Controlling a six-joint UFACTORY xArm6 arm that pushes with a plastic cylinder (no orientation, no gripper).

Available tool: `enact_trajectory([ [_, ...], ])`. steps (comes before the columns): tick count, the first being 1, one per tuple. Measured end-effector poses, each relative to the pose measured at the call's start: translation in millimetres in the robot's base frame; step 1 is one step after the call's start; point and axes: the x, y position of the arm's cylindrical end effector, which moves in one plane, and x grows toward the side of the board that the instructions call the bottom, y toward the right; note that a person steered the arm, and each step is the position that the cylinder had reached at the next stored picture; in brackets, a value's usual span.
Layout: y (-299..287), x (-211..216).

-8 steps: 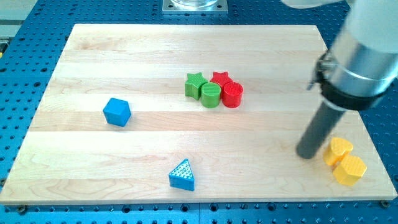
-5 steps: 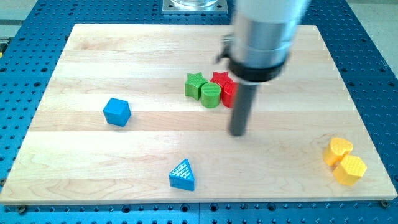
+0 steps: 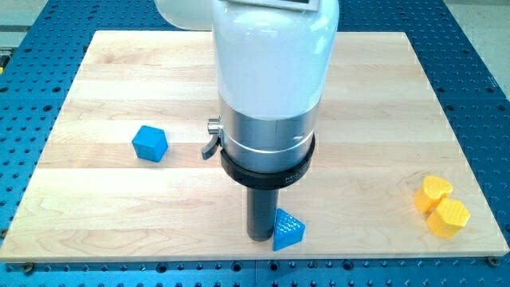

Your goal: Move the blue triangle into the yellow heart

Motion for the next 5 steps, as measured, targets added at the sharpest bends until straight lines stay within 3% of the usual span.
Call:
enact_trajectory([
  [1,-38,20],
  [3,135,-1],
  [4,151,-13],
  [5,118,-20],
])
